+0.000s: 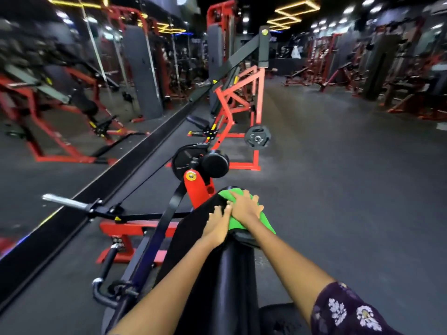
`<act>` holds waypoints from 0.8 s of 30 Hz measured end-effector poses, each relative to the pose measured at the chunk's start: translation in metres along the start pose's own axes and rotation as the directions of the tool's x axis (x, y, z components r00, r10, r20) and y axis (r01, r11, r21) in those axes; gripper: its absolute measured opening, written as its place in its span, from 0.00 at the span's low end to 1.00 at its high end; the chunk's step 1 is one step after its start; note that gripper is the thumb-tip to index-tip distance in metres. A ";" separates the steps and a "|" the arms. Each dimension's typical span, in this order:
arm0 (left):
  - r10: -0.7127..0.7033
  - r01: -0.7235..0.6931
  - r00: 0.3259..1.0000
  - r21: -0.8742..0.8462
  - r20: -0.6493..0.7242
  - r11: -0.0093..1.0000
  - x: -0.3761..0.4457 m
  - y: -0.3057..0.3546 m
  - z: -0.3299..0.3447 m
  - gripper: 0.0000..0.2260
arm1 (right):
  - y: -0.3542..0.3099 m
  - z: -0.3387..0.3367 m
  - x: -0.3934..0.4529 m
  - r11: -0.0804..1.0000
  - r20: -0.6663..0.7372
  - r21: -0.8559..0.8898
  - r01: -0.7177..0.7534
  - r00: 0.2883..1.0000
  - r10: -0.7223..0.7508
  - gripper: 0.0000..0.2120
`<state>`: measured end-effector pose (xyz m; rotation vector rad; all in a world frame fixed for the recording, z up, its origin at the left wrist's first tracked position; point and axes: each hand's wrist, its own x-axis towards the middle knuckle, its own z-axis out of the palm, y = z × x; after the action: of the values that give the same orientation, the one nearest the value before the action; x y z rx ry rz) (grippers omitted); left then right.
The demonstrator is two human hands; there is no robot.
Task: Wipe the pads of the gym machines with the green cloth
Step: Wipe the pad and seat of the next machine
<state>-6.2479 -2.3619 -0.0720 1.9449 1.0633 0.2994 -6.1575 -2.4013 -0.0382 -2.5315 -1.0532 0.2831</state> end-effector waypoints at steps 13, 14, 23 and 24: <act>-0.229 0.249 0.968 0.314 -0.099 0.916 -0.021 0.005 0.000 0.25 | 0.018 -0.005 0.078 0.966 0.061 0.118 0.232 0.969 -0.240 0.20; -0.252 0.266 0.964 0.351 -0.085 0.898 -0.029 0.005 -0.001 0.25 | 0.022 -0.001 0.069 0.954 0.063 0.086 0.288 0.954 -0.294 0.20; -0.345 0.330 0.938 0.408 -0.038 0.851 -0.134 -0.015 0.000 0.21 | 0.036 -0.006 0.047 0.886 0.066 0.025 0.463 0.884 -0.463 0.22; -0.359 0.352 0.932 0.339 -0.042 0.872 -0.148 -0.019 0.002 0.21 | 0.034 -0.004 0.036 0.848 0.075 -0.033 0.528 0.848 -0.525 0.22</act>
<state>-6.3474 -2.4729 -0.0606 1.9905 1.5112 -0.1230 -6.1094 -2.3981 -0.0502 -2.1663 -1.7445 0.1786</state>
